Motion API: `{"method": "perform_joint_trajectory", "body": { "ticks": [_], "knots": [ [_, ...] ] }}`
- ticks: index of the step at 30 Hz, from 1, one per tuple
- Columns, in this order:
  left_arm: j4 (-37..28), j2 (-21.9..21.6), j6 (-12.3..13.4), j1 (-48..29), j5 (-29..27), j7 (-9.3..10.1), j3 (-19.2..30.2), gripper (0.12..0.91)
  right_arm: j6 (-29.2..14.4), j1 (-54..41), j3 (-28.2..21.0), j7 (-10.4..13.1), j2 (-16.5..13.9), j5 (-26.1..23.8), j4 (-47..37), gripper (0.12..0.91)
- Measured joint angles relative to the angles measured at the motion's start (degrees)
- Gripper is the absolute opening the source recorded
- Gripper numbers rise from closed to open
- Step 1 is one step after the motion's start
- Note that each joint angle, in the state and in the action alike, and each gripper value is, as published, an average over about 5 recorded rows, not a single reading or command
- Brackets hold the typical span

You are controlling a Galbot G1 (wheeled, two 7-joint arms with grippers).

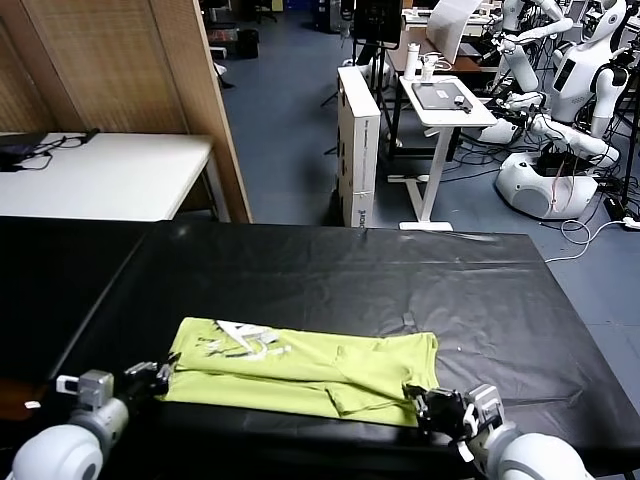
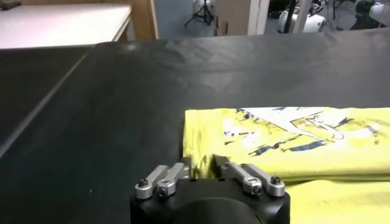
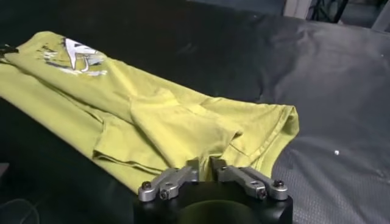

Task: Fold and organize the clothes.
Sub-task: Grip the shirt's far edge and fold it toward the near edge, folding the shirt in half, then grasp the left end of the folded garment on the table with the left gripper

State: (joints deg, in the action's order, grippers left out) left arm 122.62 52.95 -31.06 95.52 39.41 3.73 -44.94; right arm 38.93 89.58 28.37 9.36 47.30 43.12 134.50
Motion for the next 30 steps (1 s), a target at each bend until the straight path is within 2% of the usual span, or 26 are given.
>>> {"method": "perform_joint_trajectory", "body": {
  "ticks": [5, 14, 20, 30],
  "knots": [
    [-2.09, 1.22, 1.58, -3.63, -0.51, 0.72, 0.68, 0.907, -1.9, -2.75, 1.34, 0.62, 2.72, -0.59, -2.95, 0.907],
    [-7.45, 3.74, 1.88, -11.33, -2.67, 0.51, 5.07, 0.907, -3.07, -9.36, -0.44, 0.32, 8.01, -3.92, -11.62, 0.907],
    [-10.15, 5.39, 1.87, -14.58, -3.64, 0.4, 7.72, 0.907, -3.06, -11.35, -1.28, 0.26, 9.54, -4.21, -15.04, 0.907],
    [-13.07, 6.27, 2.12, -16.28, -3.61, -0.13, 8.82, 0.907, -2.9, -11.98, -2.29, 0.18, 11.04, -4.99, -16.75, 0.907]
  ]
}}
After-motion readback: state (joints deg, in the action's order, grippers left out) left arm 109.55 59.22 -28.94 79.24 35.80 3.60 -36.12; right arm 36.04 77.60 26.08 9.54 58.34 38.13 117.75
